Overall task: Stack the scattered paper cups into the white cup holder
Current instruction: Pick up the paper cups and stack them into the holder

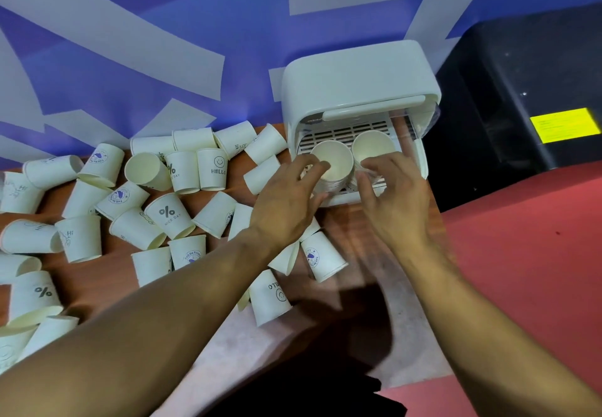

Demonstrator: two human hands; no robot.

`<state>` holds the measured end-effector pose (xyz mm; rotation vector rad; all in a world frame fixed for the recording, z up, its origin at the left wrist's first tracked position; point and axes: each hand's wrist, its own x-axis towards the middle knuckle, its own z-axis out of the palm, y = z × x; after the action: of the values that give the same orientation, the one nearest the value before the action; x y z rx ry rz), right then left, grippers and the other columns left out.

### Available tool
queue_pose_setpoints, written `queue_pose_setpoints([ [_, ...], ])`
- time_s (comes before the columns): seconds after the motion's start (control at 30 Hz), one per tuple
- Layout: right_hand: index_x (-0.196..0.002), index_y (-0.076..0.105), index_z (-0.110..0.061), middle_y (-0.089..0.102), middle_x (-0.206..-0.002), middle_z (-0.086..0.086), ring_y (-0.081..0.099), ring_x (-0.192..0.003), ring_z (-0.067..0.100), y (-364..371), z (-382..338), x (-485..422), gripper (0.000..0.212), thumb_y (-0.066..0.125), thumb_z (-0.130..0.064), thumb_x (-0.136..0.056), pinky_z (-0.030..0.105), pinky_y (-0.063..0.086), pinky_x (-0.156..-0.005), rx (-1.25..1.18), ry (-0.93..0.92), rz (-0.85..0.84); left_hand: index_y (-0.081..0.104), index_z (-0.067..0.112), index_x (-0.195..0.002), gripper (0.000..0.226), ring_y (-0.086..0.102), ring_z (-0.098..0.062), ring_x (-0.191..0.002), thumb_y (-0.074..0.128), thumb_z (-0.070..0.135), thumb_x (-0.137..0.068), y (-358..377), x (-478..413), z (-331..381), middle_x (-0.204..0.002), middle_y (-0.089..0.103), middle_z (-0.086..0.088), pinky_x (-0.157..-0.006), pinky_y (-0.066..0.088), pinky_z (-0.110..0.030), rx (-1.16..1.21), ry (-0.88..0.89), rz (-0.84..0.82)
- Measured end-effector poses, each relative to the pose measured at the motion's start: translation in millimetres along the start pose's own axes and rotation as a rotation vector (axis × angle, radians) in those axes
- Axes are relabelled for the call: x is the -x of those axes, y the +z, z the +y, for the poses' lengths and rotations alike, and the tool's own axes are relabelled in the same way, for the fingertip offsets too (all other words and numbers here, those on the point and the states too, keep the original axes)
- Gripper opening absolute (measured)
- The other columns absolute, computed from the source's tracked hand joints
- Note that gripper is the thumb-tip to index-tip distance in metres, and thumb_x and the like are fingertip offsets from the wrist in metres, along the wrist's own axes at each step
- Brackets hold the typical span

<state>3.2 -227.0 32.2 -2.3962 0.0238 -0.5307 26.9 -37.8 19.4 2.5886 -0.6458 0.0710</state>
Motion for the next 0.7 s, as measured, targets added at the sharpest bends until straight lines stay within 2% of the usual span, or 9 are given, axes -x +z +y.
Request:
queue_pose_setpoints([
  [0.1,-0.09,0.067,-0.012,0.064,-0.082,0.0,0.058,-0.072,0.013,-2.9,-9.4,23.7,0.009,0.067,-0.02,-0.086,0.023,0.045,-0.066,-0.017,0.074,-0.021,0.058,0.02,-0.126,0.037,0.058,-0.022,-0.101,0.066,0.029,-0.092,-4.8,23.8,-8.9,-0.125,0.053,-0.005,-0.074,0.046,-0.025,0.027,-0.083,0.068],
  [0.17,-0.088,0.066,-0.017,0.064,-0.076,-0.004,0.058,-0.066,0.011,-0.3,-14.7,45.1,0.006,0.068,-0.022,-0.085,0.024,0.045,-0.062,-0.011,0.185,-0.076,0.061,0.023,-0.121,0.031,0.061,-0.019,-0.09,0.066,0.029,-0.091,-3.8,44.0,-19.0,-0.119,0.054,-0.004,-0.071,0.044,-0.023,0.054,-0.167,0.067],
  [0.23,-0.084,0.066,-0.021,0.064,-0.071,-0.009,0.061,-0.064,0.01,6.5,-20.3,67.2,0.005,0.07,-0.025,-0.084,0.027,0.047,-0.061,-0.022,0.317,-0.144,0.062,0.023,-0.115,0.025,0.06,-0.017,-0.088,0.066,0.031,-0.091,-1.1,65.9,-30.1,-0.115,0.055,-0.001,-0.07,0.047,-0.026,0.076,-0.295,0.027],
  [0.3,-0.082,0.068,-0.022,0.066,-0.071,-0.011,0.063,-0.068,0.011,14.8,-20.5,85.2,0.005,0.071,-0.027,-0.082,0.028,0.05,-0.065,-0.041,0.454,-0.192,0.064,0.021,-0.112,0.025,0.06,-0.021,-0.093,0.065,0.033,-0.091,3.7,83.6,-39.3,-0.111,0.058,-0.002,-0.071,0.051,-0.032,0.071,-0.429,-0.05],
  [0.37,-0.081,0.069,-0.021,0.068,-0.073,-0.012,0.065,-0.073,0.011,21.6,-17.9,99.5,0.007,0.072,-0.028,-0.08,0.029,0.051,-0.071,-0.063,0.612,-0.207,0.066,0.019,-0.113,0.026,0.061,-0.025,-0.095,0.064,0.033,-0.09,6.7,98.8,-43.5,-0.109,0.061,-0.005,-0.073,0.049,-0.033,0.041,-0.494,-0.115],
  [0.43,-0.08,0.07,-0.021,0.069,-0.075,-0.013,0.065,-0.077,0.013,25.8,-14.5,110.1,0.008,0.073,-0.029,-0.079,0.029,0.051,-0.074,-0.095,0.773,-0.207,0.068,0.021,-0.113,0.025,0.062,-0.026,-0.098,0.061,0.032,-0.091,9.5,109.4,-43.0,-0.114,0.061,-0.004,-0.075,0.05,-0.034,0.006,-0.43,-0.174],
  [0.57,-0.077,0.069,-0.022,0.069,-0.073,-0.007,0.065,-0.077,0.019,34.1,-11.8,125.8,0.011,0.075,-0.032,-0.076,0.026,0.048,-0.069,-0.12,1.02,-0.223,0.064,0.025,-0.117,0.026,0.055,-0.024,-0.108,0.058,0.022,-0.092,17.2,112.6,-34.8,-0.127,0.053,0.002,-0.078,0.05,-0.035,-0.114,-0.048,-0.397],
  [0.7,-0.073,0.068,-0.021,0.071,-0.071,0.0,0.068,-0.074,0.024,50.6,-8.0,143.6,0.018,0.078,-0.035,-0.07,0.039,0.058,-0.072,-0.22,1.21,-0.198,0.058,0.023,-0.116,0.038,0.049,-0.024,-0.11,0.06,0.006,-0.083,18.9,96.8,-27.0,-0.139,0.039,0.001,-0.082,0.05,-0.038,-0.237,0.111,-0.587],
])
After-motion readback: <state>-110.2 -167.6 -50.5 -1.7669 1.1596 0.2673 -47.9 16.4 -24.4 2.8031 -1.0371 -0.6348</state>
